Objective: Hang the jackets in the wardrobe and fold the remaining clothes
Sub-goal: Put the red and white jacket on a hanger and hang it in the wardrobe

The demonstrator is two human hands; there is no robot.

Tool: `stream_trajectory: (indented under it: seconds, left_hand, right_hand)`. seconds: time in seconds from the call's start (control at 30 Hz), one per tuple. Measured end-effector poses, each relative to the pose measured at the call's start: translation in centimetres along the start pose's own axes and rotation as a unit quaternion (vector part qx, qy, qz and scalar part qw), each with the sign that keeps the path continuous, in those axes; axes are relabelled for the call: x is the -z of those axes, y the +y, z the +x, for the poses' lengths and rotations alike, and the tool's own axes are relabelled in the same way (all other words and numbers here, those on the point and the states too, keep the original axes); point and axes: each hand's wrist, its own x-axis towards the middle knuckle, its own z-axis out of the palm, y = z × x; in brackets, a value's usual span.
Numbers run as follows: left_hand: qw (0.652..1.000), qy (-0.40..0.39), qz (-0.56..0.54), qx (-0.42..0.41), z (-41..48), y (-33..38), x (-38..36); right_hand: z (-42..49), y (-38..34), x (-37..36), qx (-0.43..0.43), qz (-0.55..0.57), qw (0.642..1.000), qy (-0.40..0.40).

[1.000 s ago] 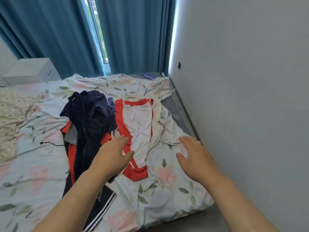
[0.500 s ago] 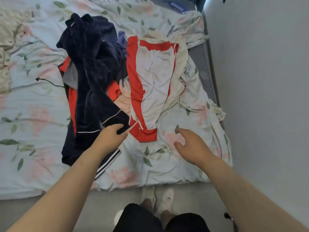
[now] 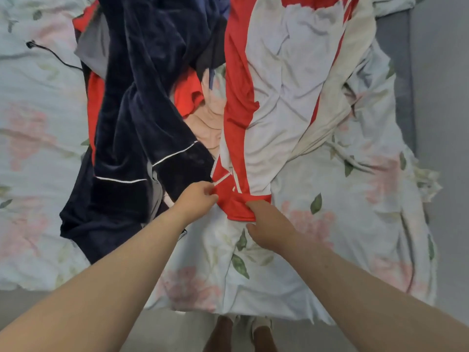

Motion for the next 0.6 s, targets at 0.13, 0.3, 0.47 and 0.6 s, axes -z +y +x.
stream_trajectory:
  seconds: [0.13,0.3,0.47,0.6]
  left_hand:
    - [0.999,0.033,0.0,-0.014,2.9,-1.0,-2.4]
    - [0.996,0.067,0.062,0.008,4.4,-1.9,-3.4]
    - [0.997,0.078,-0.002,0.024,4.1,-1.9,-3.8]
    - [0.983,0.169,-0.071,0.001,3.9,-1.0,-3.8]
  right_hand:
    - [3.6,1.8,-2.2,0.031,-0.134,0.99,0.045]
    - [5.0,3.4,-1.5,0.055,-0.24,0.962,0.116]
    - [5.1,4.8,0.2,0.021,-0.216,0.972,0.091]
    - [4.5,5.7,-0.6,0.024,-0.263,0.961,0.081]
